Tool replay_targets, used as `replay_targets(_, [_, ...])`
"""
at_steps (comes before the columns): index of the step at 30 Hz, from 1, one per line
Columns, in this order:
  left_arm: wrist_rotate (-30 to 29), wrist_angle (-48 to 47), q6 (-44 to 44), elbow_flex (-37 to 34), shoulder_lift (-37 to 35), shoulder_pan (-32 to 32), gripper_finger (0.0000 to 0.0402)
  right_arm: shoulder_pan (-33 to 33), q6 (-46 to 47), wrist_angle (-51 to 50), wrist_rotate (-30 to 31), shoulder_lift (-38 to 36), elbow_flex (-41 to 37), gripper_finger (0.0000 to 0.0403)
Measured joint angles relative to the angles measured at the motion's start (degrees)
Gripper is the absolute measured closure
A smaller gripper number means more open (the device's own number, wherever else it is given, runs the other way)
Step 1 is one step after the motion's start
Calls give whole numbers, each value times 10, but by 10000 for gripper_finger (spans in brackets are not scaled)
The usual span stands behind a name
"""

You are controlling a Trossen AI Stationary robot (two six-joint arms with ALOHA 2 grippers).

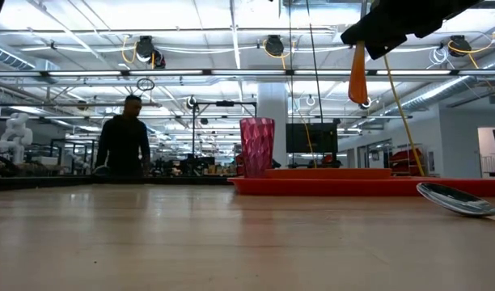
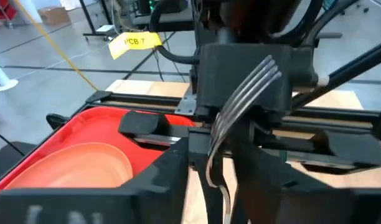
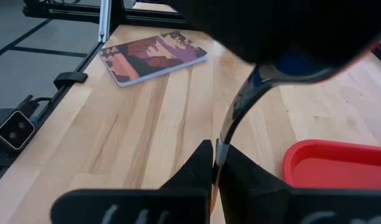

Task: Pick and place plate/cup/fork/spoon on tray
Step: Put the orange fork beside the orange plate on the red tray

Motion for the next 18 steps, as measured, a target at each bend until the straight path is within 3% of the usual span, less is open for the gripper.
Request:
replay_targets(6, [-3, 1, 3, 0, -1, 5, 385, -6, 15, -4, 2, 0, 0, 403])
replay_targets(12, [-14, 3, 14, 0, -1, 5, 390, -6, 16, -2, 46, 0, 0, 395])
replay_targets(18, [-88, -19, 13, 0, -3, 5, 394, -6, 33, 4, 128, 0, 0, 349])
